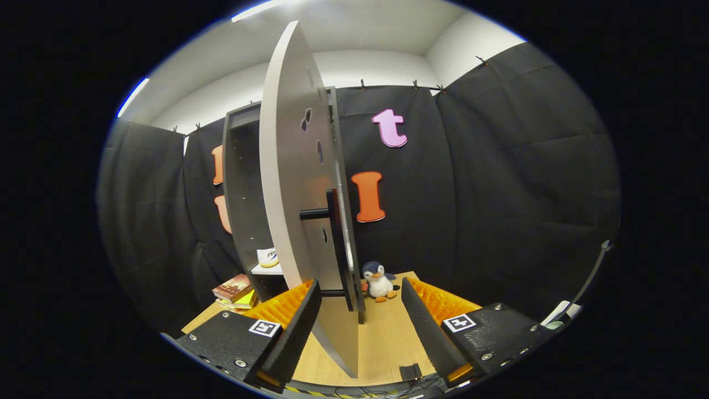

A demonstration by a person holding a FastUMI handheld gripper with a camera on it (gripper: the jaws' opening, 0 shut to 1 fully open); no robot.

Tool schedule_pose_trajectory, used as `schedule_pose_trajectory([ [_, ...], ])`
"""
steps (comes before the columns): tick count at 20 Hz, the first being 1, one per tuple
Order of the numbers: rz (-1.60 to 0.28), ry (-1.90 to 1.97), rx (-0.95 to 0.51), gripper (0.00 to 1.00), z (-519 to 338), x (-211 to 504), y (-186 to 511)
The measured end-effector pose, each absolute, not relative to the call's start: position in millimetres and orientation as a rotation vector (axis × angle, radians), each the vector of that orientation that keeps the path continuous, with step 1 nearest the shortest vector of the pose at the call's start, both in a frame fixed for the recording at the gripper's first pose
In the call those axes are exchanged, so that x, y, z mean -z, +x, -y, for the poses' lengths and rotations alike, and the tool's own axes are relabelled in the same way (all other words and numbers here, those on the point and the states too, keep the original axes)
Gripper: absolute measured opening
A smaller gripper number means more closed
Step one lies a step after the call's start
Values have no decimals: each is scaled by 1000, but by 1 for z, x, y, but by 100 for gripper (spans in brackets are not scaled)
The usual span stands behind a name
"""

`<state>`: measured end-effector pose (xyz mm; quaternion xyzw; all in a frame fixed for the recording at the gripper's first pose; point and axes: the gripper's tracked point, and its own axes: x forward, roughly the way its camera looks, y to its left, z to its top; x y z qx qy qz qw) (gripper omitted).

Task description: Open the shoe cabinet door, grab the shoes and put them into the shoe cabinet, then close the shoe cabinet door.

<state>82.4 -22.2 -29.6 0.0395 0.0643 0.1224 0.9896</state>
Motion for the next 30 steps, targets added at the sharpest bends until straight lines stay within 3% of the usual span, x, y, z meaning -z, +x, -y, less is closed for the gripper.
schedule_pose_trajectory([
  [7, -158, 150, -431, 91, -52, 32, 80],
  [30, -151, 213, -457, 93, -247, 40, 169],
])
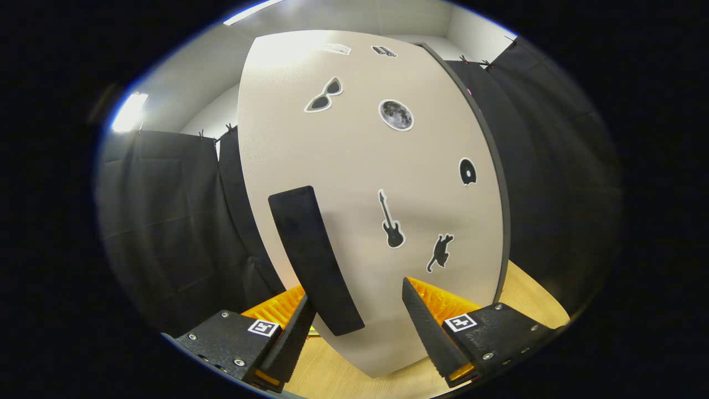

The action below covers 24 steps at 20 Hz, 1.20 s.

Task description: Open the shoe cabinet door, grab the shoes and put them into the shoe cabinet, then close the shoe cabinet door.

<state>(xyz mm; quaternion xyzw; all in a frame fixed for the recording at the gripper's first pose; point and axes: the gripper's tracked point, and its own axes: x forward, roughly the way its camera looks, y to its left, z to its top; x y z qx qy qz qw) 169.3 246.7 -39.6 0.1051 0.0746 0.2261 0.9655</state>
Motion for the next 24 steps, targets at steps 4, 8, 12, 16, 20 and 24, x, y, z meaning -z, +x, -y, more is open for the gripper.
schedule_pose_trajectory([
  [4, -133, 190, -424, 93, -275, 37, 186],
  [8, -125, 171, -391, 93, -289, 37, 198],
  [12, -106, 122, -353, 93, -301, 34, 208],
  [16, -106, 108, -326, 93, -308, 32, 214],
  [20, -107, 86, -305, 93, -312, 31, 219],
  [24, -108, 34, -289, 93, -312, 27, 221],
])
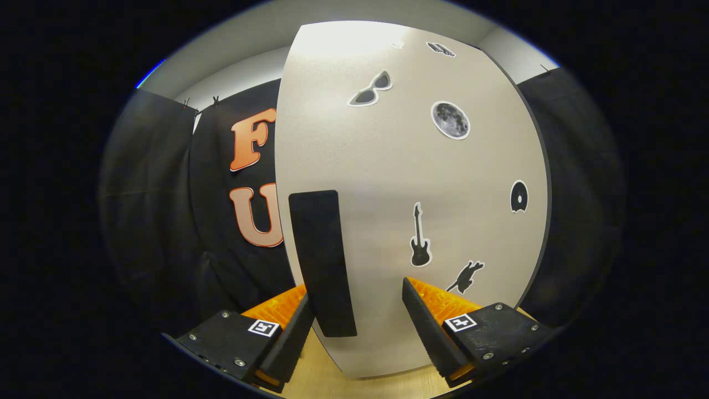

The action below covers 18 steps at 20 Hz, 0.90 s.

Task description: Open the shoe cabinet door, grab the shoes and put them into the shoe cabinet, then close the shoe cabinet door.

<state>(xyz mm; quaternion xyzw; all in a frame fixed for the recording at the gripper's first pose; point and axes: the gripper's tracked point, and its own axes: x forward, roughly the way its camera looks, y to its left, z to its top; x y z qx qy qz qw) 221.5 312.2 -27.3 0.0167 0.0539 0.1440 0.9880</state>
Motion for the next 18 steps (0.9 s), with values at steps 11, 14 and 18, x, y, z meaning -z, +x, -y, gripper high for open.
schedule_pose_trajectory([
  [11, -24, -70, -327, 94, -272, -63, 140],
  [14, 18, -103, -281, 94, -236, -88, 115],
  [18, 39, -120, -216, 94, -183, -105, 75],
])
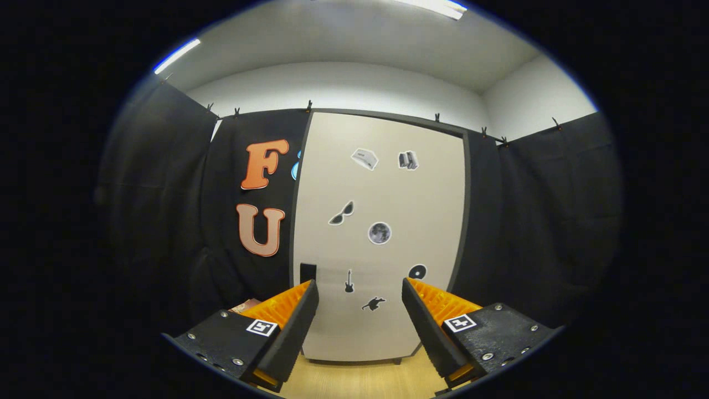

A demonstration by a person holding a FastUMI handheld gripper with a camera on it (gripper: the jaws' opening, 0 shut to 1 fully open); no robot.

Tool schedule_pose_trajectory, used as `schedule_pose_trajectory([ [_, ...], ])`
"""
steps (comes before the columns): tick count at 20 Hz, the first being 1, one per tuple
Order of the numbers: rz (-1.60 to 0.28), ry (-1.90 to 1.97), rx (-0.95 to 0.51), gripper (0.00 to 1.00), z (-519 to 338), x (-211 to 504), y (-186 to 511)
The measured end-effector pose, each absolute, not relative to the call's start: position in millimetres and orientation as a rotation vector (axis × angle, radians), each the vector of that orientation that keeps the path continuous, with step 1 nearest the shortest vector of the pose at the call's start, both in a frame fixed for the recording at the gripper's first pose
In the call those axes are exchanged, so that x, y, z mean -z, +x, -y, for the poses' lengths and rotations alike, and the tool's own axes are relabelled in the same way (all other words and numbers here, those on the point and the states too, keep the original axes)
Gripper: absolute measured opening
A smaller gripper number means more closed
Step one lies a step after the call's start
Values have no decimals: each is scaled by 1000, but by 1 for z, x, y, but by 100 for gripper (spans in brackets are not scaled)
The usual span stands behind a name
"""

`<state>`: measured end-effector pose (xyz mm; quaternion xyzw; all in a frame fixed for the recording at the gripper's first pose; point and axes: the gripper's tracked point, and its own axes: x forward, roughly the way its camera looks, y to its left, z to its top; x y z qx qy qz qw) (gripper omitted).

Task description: Open the shoe cabinet door, grab the shoes and put them into the shoe cabinet, then close the shoe cabinet door.

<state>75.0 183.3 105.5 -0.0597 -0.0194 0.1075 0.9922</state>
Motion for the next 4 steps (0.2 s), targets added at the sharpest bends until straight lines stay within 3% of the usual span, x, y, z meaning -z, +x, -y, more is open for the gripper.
schedule_pose_trajectory([
  [4, 47, -142, -142, 94, -135, -111, 37],
])
